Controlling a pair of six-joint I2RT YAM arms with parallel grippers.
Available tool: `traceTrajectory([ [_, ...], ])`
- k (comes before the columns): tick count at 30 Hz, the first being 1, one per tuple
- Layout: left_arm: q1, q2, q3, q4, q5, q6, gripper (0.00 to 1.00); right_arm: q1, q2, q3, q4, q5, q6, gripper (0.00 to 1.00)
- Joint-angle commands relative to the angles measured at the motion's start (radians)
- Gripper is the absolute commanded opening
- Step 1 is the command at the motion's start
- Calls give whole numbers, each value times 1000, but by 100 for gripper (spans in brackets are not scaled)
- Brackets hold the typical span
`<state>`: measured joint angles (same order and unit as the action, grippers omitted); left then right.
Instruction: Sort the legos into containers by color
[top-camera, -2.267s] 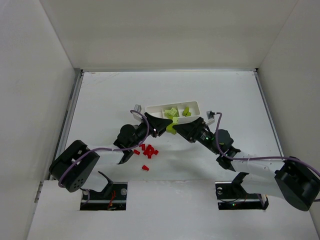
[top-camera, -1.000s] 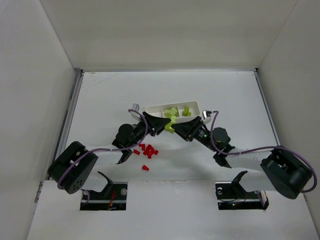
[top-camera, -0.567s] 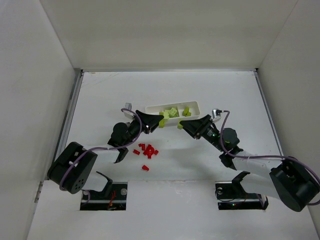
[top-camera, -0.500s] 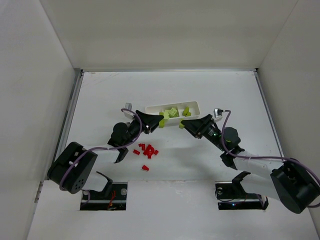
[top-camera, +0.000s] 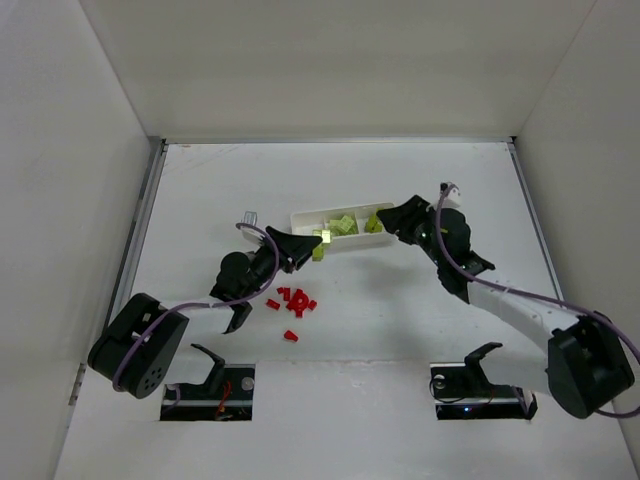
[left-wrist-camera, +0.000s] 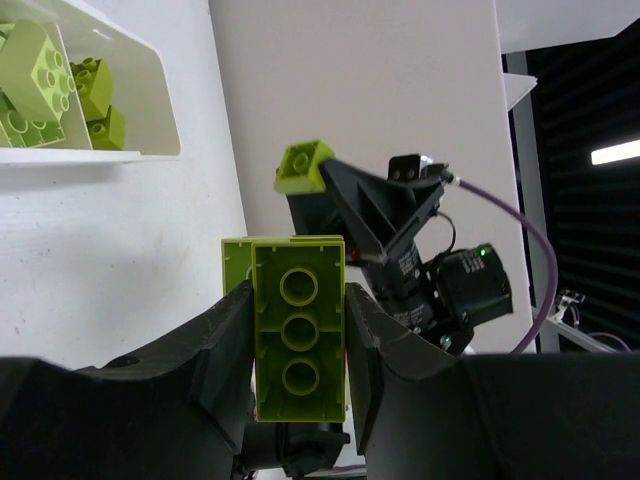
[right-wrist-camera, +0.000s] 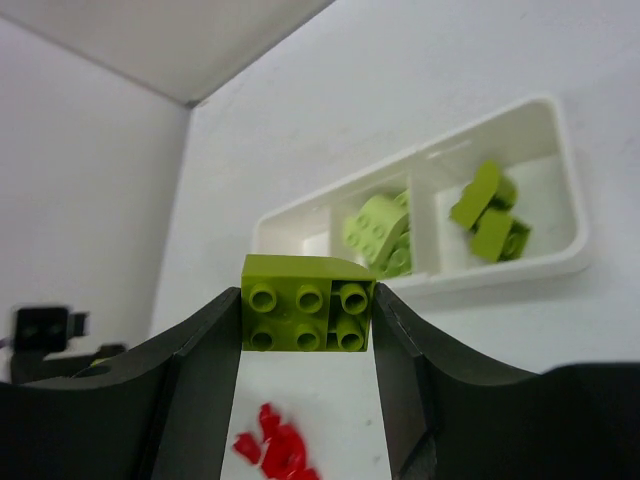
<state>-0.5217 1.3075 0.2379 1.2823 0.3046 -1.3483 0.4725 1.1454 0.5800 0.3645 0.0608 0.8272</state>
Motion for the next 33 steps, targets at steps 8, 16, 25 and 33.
traceTrajectory([
  [8,-37,-20,9,186,-19,37,22,-2,327,234,-81,134,-197,50],
  [16,-54,-11,28,180,-22,-51,22,-5,307,227,-45,212,-209,79],
  [25,-51,55,80,164,11,-210,22,100,-69,34,26,53,-325,62],
  [33,-53,95,135,170,135,-365,22,361,-323,-37,-24,-105,-539,75],
])
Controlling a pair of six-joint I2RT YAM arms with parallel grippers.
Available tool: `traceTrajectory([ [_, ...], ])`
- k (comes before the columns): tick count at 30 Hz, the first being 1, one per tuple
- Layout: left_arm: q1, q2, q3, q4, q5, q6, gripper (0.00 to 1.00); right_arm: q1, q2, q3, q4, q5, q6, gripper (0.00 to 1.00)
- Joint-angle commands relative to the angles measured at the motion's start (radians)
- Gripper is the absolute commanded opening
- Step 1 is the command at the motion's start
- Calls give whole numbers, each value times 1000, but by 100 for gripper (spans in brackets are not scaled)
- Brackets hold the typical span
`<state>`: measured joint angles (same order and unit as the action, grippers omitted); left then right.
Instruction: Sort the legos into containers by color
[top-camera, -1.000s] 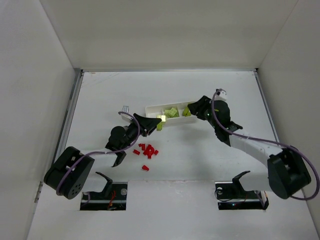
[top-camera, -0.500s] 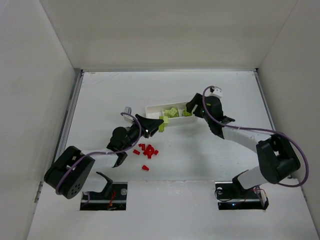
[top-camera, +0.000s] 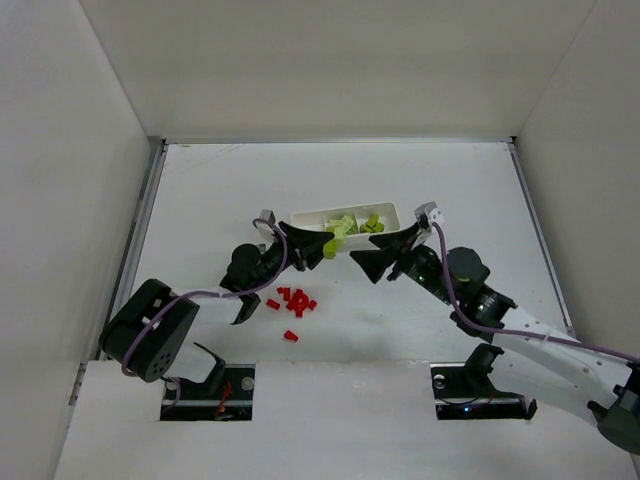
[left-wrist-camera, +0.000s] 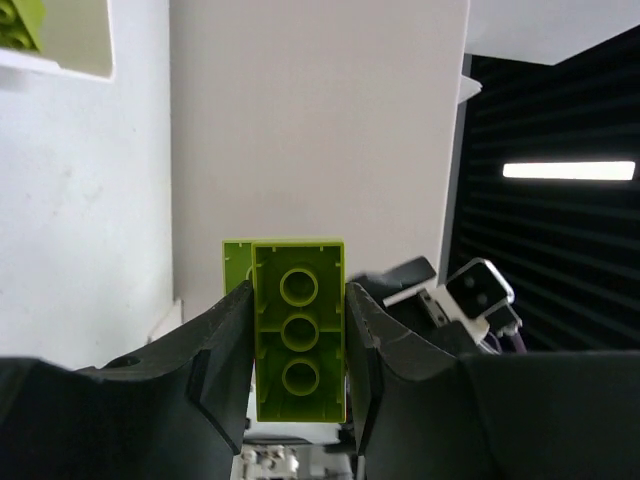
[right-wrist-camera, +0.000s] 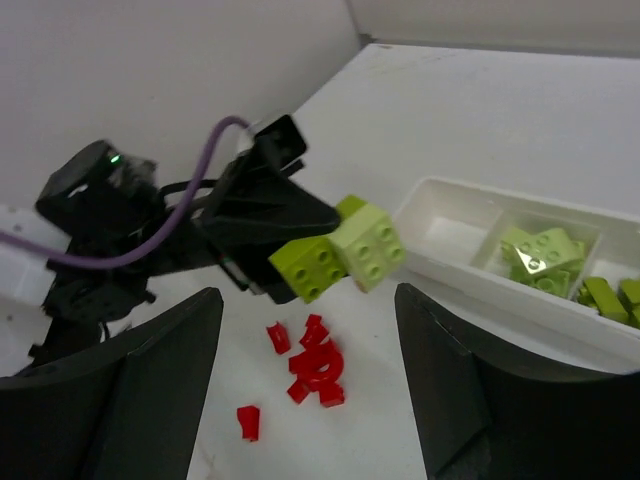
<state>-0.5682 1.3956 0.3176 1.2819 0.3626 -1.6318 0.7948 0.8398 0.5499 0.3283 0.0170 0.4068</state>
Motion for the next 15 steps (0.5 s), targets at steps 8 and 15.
traceTrajectory([
  [8,-60,36,64,203,182,-120,22,79,10,36,-90,-127,-224,78],
  [15,-78,40,49,229,233,-142,22,50,-25,28,-109,-114,-232,72],
])
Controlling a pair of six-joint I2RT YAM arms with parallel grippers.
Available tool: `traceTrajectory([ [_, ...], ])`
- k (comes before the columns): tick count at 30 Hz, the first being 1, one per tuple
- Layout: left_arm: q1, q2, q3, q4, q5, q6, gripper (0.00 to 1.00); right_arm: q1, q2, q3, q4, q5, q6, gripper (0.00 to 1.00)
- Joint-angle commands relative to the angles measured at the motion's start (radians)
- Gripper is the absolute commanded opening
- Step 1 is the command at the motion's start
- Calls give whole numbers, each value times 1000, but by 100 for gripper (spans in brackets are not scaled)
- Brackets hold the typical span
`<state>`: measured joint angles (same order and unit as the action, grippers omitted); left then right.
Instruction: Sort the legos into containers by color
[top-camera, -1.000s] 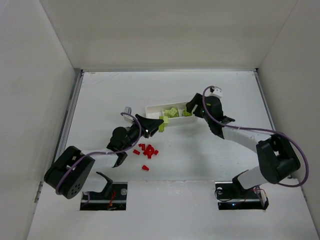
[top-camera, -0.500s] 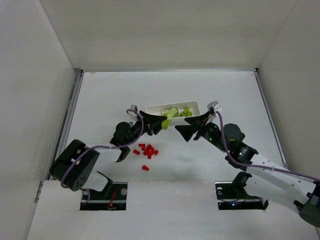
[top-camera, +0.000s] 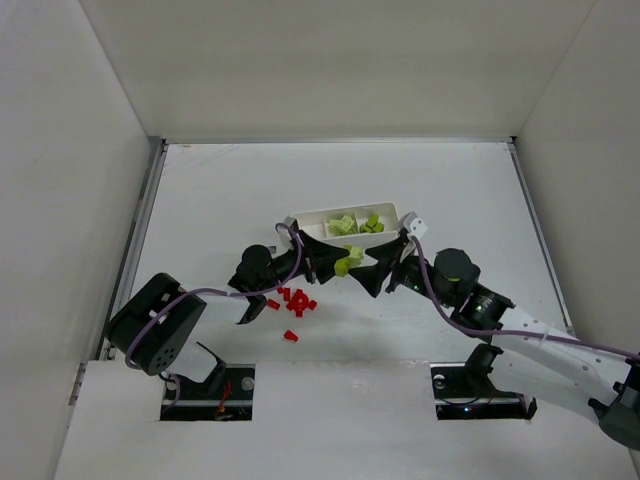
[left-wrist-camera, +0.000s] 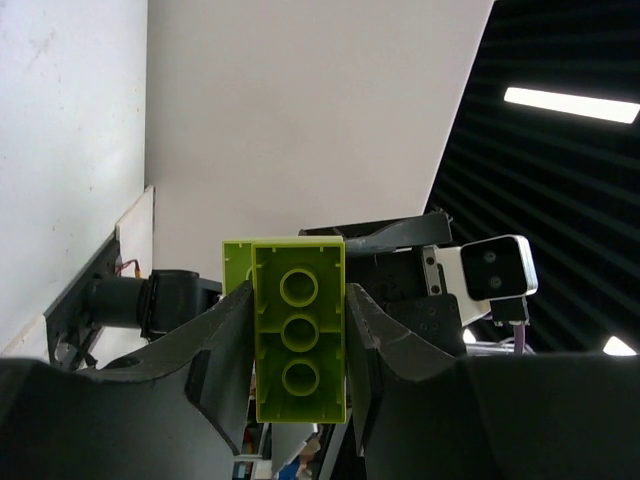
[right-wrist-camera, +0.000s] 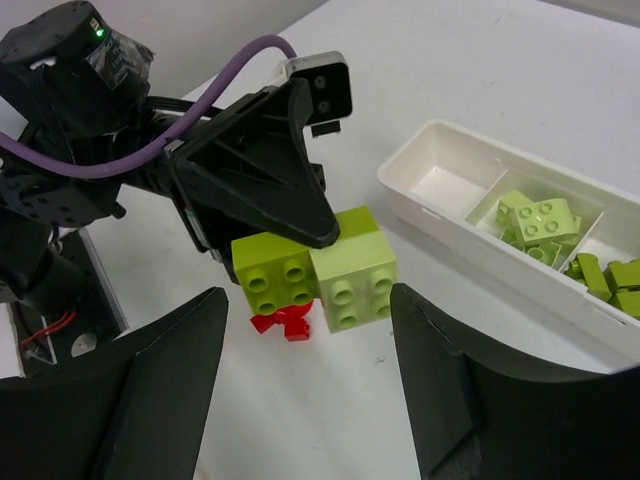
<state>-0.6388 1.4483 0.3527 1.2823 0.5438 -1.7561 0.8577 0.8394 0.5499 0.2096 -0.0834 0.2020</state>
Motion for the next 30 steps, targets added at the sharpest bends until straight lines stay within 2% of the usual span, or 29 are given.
traceTrajectory([
  [1,-9,-16,14,229,54,-17,22,-13,-26,25,8,-15,-27,71],
  [6,-9,-48,23,230,71,-16,22,-19,-2,30,-1,-6,-16,61],
  [14,-11,-86,28,223,77,-14,22,-18,16,35,2,-18,4,53],
  [20,-15,-92,26,221,87,-11,22,-21,50,45,13,-18,14,42],
  [25,3,-82,20,219,100,-3,22,-23,76,54,53,-16,39,29],
  [30,93,-48,-24,227,105,12,21,-64,11,41,34,25,60,26],
])
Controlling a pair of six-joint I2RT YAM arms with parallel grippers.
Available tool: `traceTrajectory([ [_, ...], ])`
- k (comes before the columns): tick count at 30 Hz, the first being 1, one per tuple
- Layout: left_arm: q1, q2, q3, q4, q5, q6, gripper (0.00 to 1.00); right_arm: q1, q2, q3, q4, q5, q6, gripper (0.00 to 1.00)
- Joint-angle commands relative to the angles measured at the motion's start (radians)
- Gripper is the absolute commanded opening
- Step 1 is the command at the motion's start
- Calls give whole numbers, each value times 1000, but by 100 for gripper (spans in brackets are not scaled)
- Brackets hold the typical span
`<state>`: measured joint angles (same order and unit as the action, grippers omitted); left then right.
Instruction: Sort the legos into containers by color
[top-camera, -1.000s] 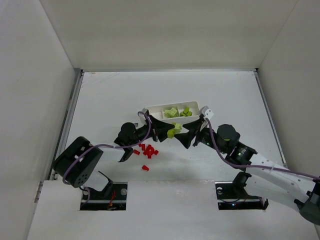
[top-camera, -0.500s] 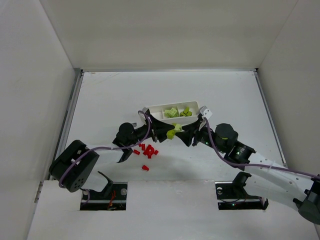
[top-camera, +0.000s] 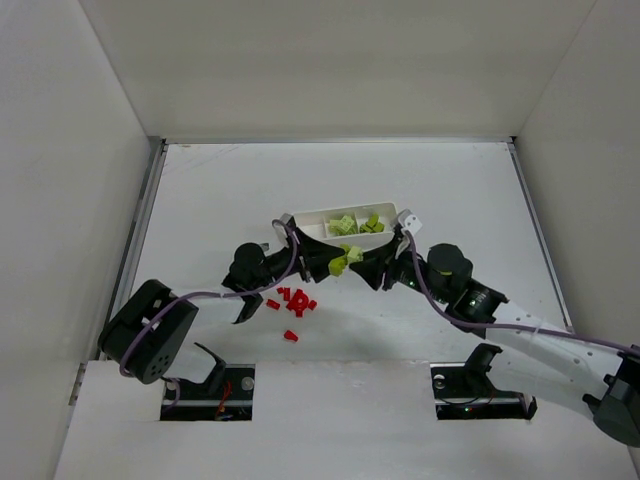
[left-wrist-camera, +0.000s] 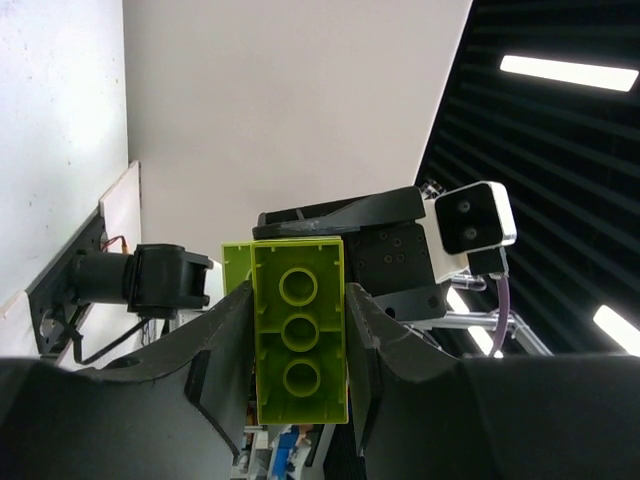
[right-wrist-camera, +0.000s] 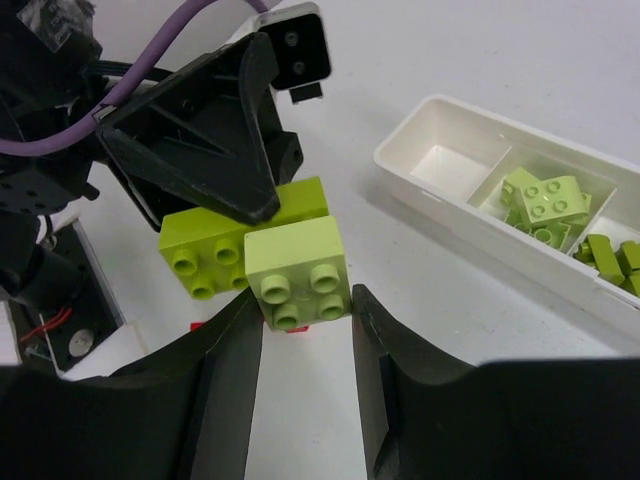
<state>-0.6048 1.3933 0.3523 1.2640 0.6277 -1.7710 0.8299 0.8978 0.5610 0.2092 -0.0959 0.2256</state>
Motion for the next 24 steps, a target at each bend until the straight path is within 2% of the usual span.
traceTrajectory([
  [1,79,13,-38,247,26,30,21,-48,-65,25,30,38,43,26],
  [5,151,32,-61,247,20,51,20,-88,-94,5,7,38,63,26],
  [8,175,32,-42,244,18,80,20,-101,-15,29,15,51,72,27],
  [16,207,-13,-36,207,-19,160,20,-105,392,255,12,157,69,27],
  [20,248,-60,-55,118,-36,235,20,-143,623,437,-42,206,95,27],
  [24,267,-125,-75,8,-69,326,20,-148,786,592,-140,243,97,27],
])
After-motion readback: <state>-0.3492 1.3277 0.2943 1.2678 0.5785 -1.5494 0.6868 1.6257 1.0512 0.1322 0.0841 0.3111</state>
